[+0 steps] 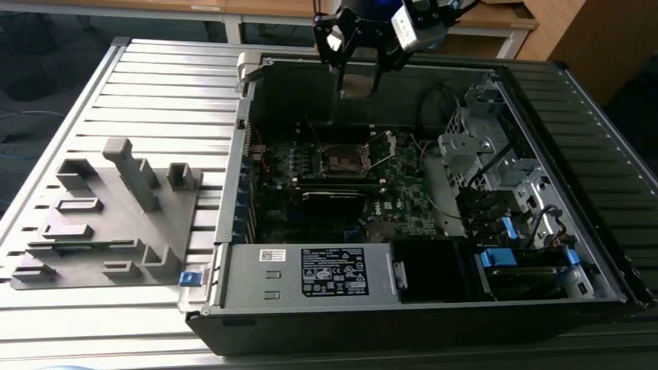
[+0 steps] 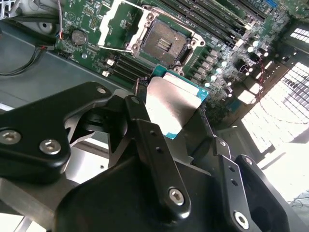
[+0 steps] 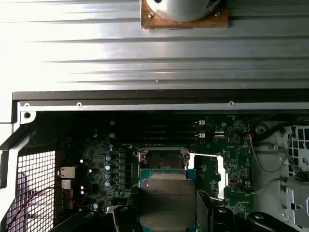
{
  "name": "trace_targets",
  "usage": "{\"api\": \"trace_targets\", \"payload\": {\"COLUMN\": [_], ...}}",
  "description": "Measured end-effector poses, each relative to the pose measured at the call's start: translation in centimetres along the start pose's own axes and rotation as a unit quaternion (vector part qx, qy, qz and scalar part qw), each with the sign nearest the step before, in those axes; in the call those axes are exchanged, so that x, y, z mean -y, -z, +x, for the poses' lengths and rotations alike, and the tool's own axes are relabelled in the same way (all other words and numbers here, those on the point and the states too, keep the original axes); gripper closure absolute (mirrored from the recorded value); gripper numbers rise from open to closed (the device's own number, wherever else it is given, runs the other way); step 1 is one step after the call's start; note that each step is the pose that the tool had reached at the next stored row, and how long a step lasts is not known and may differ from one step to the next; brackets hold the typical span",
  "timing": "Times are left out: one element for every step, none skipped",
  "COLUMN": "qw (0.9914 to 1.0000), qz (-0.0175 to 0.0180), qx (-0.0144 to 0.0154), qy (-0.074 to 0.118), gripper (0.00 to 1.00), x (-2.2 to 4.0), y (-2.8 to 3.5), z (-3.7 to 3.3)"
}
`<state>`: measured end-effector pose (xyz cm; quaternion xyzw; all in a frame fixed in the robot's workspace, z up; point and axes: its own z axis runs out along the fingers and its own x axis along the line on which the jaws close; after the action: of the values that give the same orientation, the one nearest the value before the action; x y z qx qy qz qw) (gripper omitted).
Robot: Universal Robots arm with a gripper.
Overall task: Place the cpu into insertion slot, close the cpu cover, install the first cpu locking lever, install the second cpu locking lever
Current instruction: 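Place the cpu into insertion slot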
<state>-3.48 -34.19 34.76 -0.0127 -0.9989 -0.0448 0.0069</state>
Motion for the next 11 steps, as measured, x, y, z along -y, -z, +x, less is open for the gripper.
{"api": "trace_targets", "payload": {"qw": [1.00000, 1.00000, 1.00000, 1.00000, 1.00000, 1.00000, 1.00000, 1.00000, 1.00000, 1.00000, 1.00000], "qz": [0.0000, 0.0000, 0.0000, 0.0000, 0.0000, 0.0000, 0.0001, 0.0002, 0.0003, 0.0004, 0.0005], "qx": [0.0001, 0.0002, 0.0003, 0.0004, 0.0005, 0.0006, 0.0006, 0.0007, 0.0007, 0.0007, 0.0008], "qy": [0.000, 0.000, 0.000, 0.000, 0.000, 0.000, 0.000, 0.000, 0.000, 0.000, 0.000], "gripper": [0.46, 0.46, 0.46, 0.46, 0.46, 0.46, 0.46, 0.46, 0.46, 0.46, 0.46], "x": [0.01, 0.01, 0.02, 0.03, 0.03, 0.04, 0.04, 0.05, 0.06, 0.06, 0.07], "y": [-0.08, -0.16, -0.24, -0.31, -0.39, -0.46, -0.52, -0.59, -0.67, -0.74, -0.81], "z": [0.00, 0.00, 0.00, 0.00, 0.01, 0.00, 0.00, 0.00, 0.00, 0.00, 0.01]}}
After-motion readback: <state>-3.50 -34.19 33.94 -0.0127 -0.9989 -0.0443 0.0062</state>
